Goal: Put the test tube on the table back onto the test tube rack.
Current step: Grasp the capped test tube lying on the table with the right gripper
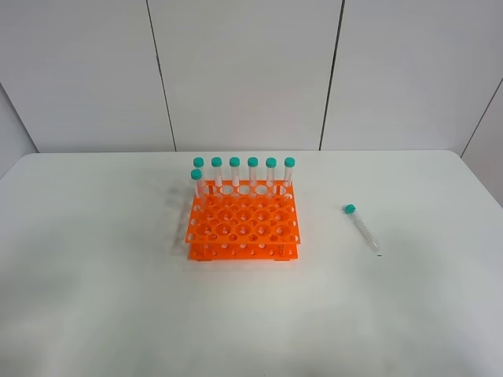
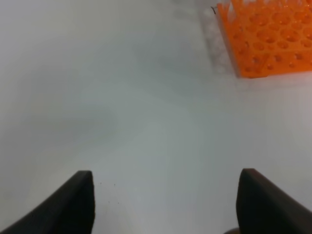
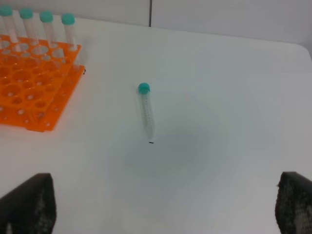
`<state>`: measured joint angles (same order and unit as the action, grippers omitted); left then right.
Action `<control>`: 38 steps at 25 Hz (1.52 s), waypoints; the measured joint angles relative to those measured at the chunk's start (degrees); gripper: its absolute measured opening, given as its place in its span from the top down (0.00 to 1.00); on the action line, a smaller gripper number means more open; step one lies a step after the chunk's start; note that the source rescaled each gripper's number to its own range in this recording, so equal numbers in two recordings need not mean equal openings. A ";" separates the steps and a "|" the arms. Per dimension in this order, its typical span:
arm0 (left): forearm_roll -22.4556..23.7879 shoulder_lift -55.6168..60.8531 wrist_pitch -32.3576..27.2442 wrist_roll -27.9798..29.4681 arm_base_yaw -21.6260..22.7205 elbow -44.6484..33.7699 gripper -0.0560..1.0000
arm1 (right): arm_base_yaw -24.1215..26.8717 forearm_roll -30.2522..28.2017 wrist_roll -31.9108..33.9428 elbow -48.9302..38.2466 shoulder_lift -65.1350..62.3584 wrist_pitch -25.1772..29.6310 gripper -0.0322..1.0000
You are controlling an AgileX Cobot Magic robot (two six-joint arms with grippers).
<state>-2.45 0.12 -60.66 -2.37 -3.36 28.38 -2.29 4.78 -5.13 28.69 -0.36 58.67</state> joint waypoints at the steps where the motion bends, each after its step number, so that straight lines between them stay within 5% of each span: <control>1: 0.00 0.00 0.00 0.00 0.00 0.00 0.00 | 0.00 0.00 0.00 0.00 0.00 0.00 0.00; 15: 0.00 0.00 0.00 0.00 0.00 0.00 0.00 | 0.00 0.05 3.48 2.24 4.97 -1.60 0.00; 22: 0.00 0.00 0.00 0.00 0.00 0.00 0.00 | 0.00 0.05 3.73 11.60 30.46 -4.49 0.00; 38: 0.00 0.00 0.00 0.00 0.00 0.00 0.00 | 0.00 0.21 -7.82 38.47 90.90 -4.99 0.00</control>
<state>-2.45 0.12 -60.66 -2.37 -3.36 28.38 -2.29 4.98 -12.95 67.16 90.54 53.68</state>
